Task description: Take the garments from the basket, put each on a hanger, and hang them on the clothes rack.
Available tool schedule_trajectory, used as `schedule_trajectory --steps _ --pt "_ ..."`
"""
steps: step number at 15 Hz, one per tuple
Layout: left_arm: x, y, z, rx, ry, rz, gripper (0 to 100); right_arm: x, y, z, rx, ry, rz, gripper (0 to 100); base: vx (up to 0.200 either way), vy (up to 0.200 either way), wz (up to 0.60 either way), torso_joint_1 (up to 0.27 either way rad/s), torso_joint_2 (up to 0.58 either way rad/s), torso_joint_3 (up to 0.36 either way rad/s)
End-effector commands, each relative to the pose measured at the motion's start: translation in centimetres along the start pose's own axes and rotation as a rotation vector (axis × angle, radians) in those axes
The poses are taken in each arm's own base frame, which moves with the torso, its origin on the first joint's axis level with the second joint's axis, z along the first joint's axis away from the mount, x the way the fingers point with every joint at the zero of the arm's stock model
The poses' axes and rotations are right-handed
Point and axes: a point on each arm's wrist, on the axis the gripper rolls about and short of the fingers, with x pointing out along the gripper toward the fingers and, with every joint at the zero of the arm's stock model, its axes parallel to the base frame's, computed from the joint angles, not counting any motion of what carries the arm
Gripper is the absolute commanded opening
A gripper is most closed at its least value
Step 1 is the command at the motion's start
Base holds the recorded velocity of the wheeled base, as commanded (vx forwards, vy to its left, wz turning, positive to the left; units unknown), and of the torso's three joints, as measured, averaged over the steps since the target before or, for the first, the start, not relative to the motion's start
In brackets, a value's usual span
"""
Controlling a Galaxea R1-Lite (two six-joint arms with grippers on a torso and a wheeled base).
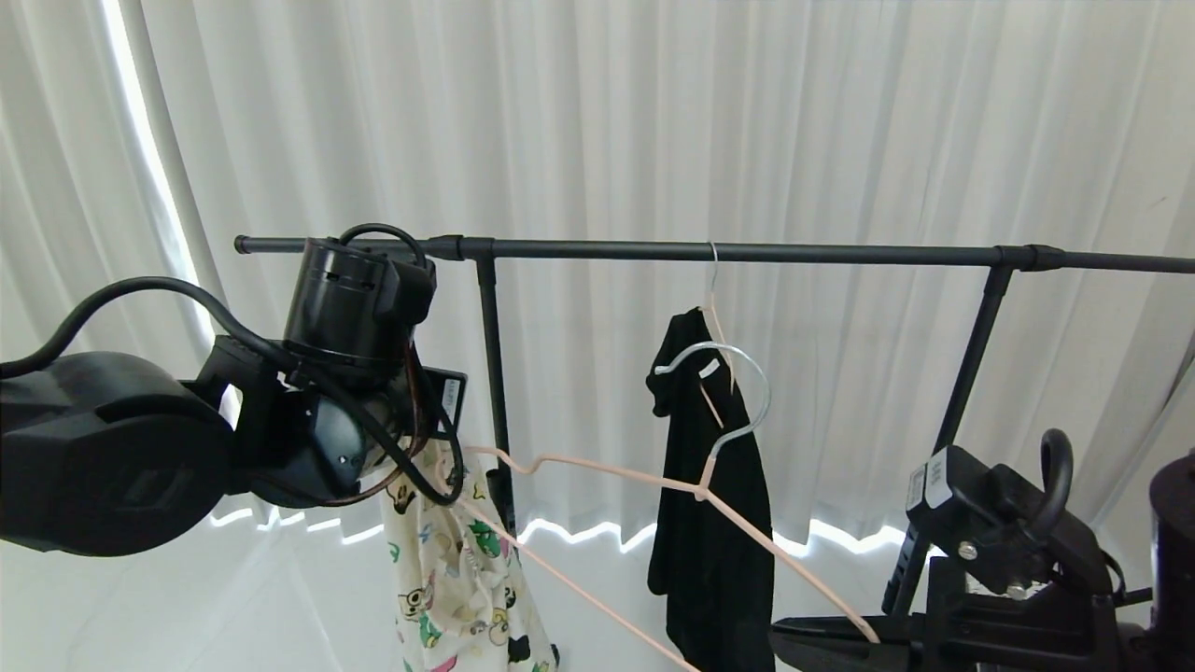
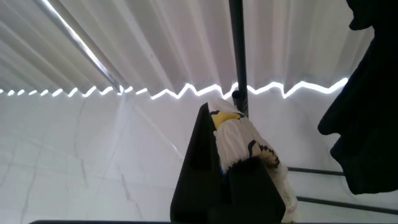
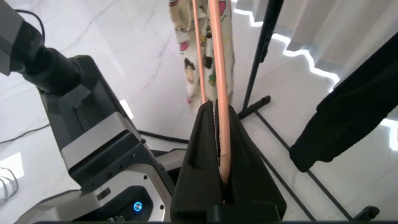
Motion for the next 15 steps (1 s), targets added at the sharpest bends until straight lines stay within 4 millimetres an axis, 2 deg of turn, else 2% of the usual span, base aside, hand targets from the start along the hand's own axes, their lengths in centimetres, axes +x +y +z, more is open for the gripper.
schedule_trajectory --steps 1,6,11,15 --pt "-0.2 -0.1 0.1 -0.001 -0.006 -0.005 0 0.7 -0.1 -0.2 0.001 0.021 -0.008 0 0.000 0.000 0.00 0.000 0.00 0.000" --pt "-0.9 -0.1 0.2 0.002 -0.019 -0.015 0 1.6 -0.8 0.3 0.010 0.022 -0.062 0 0.000 0.000 0.00 0.000 0.00 0.000" --pt "-1.9 -1.4 0.1 0.030 -0.038 -0.072 0 3.4 -0.8 1.4 0.006 -0.037 -0.050 0 0.000 0.000 0.00 0.000 0.00 0.000" --pt "-4.1 -2.7 0.5 0.047 -0.084 -0.213 0 3.9 -0.8 1.3 0.005 -0.025 -0.048 0 0.000 0.000 0.00 0.000 0.00 0.000"
